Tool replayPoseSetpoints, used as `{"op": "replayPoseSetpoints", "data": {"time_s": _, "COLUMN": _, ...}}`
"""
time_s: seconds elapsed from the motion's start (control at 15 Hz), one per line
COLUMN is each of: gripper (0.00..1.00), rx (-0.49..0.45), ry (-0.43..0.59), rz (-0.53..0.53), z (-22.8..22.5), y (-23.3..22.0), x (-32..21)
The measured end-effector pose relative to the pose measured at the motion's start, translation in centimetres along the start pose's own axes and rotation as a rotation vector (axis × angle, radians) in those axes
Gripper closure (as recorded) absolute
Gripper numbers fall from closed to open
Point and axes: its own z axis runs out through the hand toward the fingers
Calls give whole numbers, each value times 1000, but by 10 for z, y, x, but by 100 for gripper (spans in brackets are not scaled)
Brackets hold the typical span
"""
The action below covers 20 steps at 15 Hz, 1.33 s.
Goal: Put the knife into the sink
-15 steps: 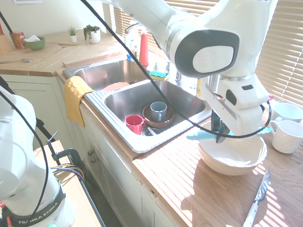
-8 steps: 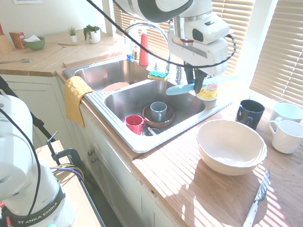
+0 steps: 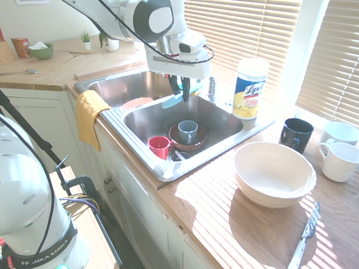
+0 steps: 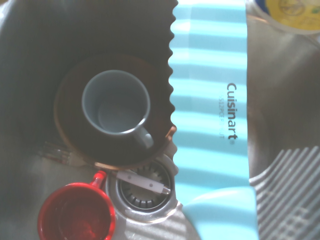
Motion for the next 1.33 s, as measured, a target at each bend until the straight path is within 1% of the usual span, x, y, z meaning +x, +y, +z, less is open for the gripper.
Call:
{"op": "replayPoseSetpoints", "data": {"time_s": 0.2, "gripper": 100, "rx": -36, "ry": -25, "rz": -25, "z": 66, "y": 5, "x": 4}}
{"op": "replayPoseSetpoints", "data": {"time_s": 0.33, "gripper": 100, "rx": -69, "ry": -33, "rz": -12, "z": 110, "y": 17, "x": 10}}
{"op": "replayPoseSetpoints", "data": {"time_s": 0.47, "gripper": 100, "rx": -97, "ry": -45, "rz": 4, "z": 142, "y": 25, "x": 10}}
{"op": "replayPoseSetpoints", "data": {"time_s": 0.8, "gripper": 100, "rx": -151, "ry": -81, "rz": 17, "z": 198, "y": 32, "x": 1}}
{"op": "replayPoseSetpoints", "data": {"time_s": 1.0, "gripper": 100, "rx": -175, "ry": -98, "rz": 18, "z": 222, "y": 31, "x": -6}}
{"op": "replayPoseSetpoints", "data": {"time_s": 1.07, "gripper": 0, "rx": -184, "ry": -106, "rz": 20, "z": 228, "y": 31, "x": -10}}
{"op": "replayPoseSetpoints", "data": {"time_s": 1.33, "gripper": 0, "rx": -220, "ry": -148, "rz": 35, "z": 254, "y": 34, "x": -25}}
